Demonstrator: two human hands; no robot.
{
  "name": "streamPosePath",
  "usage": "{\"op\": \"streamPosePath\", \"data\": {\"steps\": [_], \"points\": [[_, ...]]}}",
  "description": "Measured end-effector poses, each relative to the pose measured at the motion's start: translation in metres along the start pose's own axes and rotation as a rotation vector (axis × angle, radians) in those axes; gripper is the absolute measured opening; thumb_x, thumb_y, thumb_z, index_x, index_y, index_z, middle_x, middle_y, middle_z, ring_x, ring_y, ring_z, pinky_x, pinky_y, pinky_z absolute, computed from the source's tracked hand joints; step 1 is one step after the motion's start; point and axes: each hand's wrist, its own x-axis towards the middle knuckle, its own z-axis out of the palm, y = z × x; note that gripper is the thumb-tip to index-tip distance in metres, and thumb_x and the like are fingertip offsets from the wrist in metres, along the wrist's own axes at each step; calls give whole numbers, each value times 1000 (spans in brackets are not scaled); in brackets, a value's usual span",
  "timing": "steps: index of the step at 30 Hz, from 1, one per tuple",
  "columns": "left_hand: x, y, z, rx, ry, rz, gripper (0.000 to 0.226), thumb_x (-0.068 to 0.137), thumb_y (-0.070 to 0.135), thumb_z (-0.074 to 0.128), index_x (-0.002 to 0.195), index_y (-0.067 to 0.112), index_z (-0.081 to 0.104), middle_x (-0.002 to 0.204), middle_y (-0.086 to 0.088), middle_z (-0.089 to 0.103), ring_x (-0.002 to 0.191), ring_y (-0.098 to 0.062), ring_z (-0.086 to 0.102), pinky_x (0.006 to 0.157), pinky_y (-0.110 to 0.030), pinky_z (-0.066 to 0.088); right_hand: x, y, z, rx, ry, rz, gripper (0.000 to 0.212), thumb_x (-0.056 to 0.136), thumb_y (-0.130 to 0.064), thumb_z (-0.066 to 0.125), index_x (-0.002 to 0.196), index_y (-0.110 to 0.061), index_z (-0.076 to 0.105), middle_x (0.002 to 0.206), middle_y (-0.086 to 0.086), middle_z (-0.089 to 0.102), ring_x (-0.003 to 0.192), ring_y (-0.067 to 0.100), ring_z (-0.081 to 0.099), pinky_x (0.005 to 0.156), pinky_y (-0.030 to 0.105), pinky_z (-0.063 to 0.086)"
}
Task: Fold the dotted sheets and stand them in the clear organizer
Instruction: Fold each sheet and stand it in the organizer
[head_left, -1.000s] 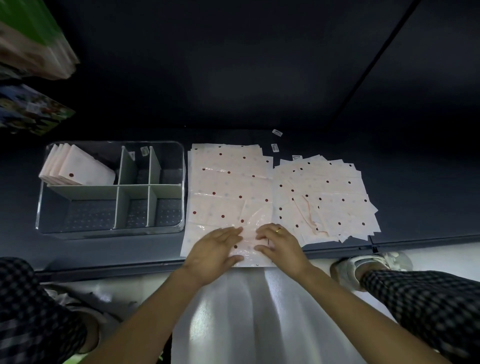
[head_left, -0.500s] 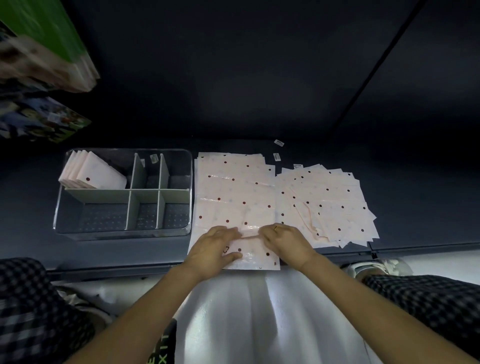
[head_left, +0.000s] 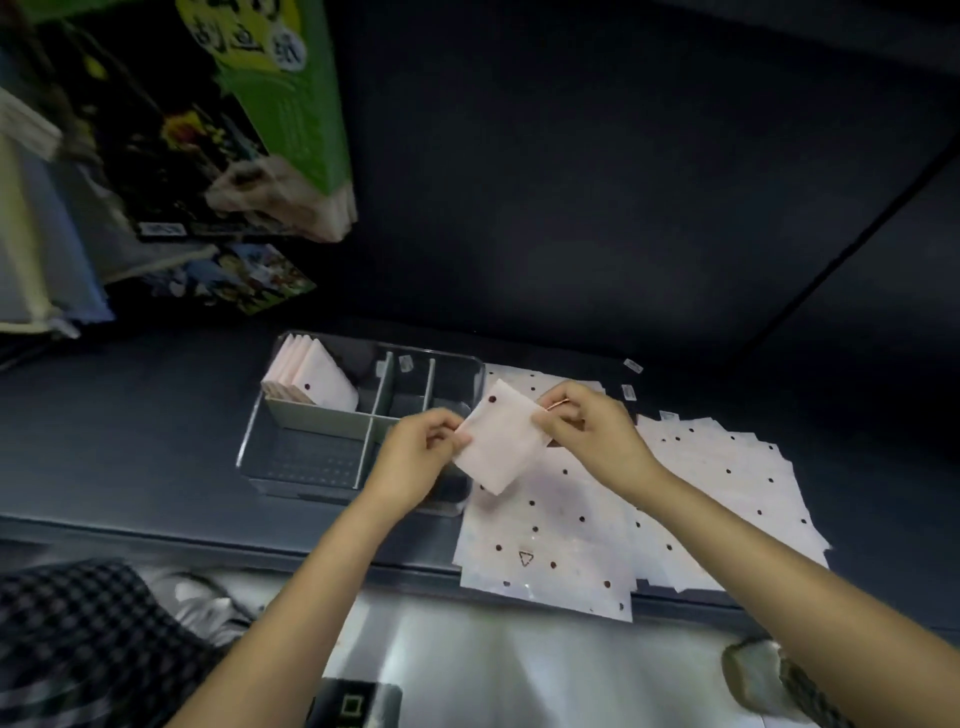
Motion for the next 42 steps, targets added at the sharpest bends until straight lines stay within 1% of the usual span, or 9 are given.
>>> {"op": "streamPosePath", "data": {"steps": [5,9,13,15,19,28,31,36,42], "points": [[4,-12,-59,246,253,41,8,91,17,60,95,22,65,94,2,67,88,-18,60,76,-34,49,40,-48,50,-170,-38,-64,14,86,-22,65,75,-20,58,71,2,69,65,14,67,70,40,57],[10,-34,-100,576,458,-30,32,93,18,55,125,20,58,125,-7,52,114,-29,43,94,-42,40,81,-76,95,-171,29,-56,18,86,-20,63,72,-18,51,71,7,68,67,20,67,67,47,57],[18,-49,-112,687,469,-150,38,95,27,51,132,23,52,132,-6,40,117,-27,34,98,-40,36,115,-89,136,-290,42,-74,15,81,-18,60,72,-14,49,69,8,65,71,27,64,65,41,53],[20,-56,-112,704,469,-156,38,96,30,50,133,22,51,133,-5,39,117,-26,34,98,-40,35,126,-88,153,-389,14,-90,18,81,-19,59,71,-16,45,66,4,59,70,28,60,57,32,43],[22,-68,-115,653,466,-151,41,97,32,48,135,20,49,137,0,40,120,-24,32,98,-38,35,143,-82,180,-473,-62,-15,17,82,-19,55,73,-14,42,75,7,55,74,30,57,53,29,34],[15,-80,-116,530,477,-18,40,96,23,52,136,23,50,135,8,49,121,-18,34,100,-35,34,163,-81,227,-223,-178,205,29,91,-29,52,66,-20,41,85,8,56,85,23,55,75,32,44],[14,-79,-117,473,543,1,36,95,20,52,131,23,55,132,7,50,119,-17,37,98,-38,39,164,-79,236,-87,-211,271,33,95,-42,45,71,-19,47,99,14,65,97,30,61,91,42,49],[14,-82,-118,577,527,-54,34,95,26,52,129,28,54,131,2,41,117,-19,33,95,-36,39,163,-73,237,64,-329,325,58,97,-52,31,104,-3,62,109,21,66,106,35,61,100,48,45],[15,-83,-116,636,488,-188,45,95,31,51,139,23,44,139,-8,34,122,-28,29,99,-44,37,136,-67,203,125,-275,108,32,99,-33,43,101,-9,63,109,13,65,101,29,63,91,40,53]]}}
